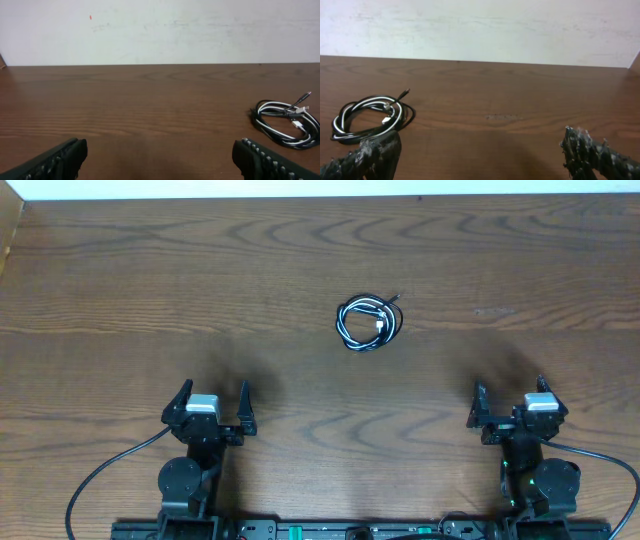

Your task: Untangle cables

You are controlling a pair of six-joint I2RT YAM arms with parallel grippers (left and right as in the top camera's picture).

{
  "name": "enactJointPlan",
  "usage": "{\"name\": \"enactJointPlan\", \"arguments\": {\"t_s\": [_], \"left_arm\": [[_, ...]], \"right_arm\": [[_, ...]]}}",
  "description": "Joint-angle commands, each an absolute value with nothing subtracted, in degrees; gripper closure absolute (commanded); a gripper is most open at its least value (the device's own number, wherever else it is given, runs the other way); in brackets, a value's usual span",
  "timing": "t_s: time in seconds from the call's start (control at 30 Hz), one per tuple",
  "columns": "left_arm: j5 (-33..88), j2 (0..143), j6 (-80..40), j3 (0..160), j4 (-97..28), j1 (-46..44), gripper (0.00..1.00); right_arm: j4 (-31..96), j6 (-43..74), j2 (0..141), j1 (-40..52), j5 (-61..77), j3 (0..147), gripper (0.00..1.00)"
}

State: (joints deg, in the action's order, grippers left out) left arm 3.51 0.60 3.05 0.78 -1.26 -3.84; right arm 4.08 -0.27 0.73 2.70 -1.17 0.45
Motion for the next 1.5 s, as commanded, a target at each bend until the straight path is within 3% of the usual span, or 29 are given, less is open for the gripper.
{"name": "enactJointPlan", "arguments": {"t_s": [0.0,1.47], "left_arm": [[3.42,0.34,3.62,0.23,-3.86,-3.66,0.02],[3.38,0.34,8.8,0.23,-3.84,-3.66,0.02]], "right_arm": [[4.23,-0.49,0.54,2.33,-1.78,0.32,0.01],[4.27,-0.49,0.56,2.33,-0.89,0.32,0.01]]}}
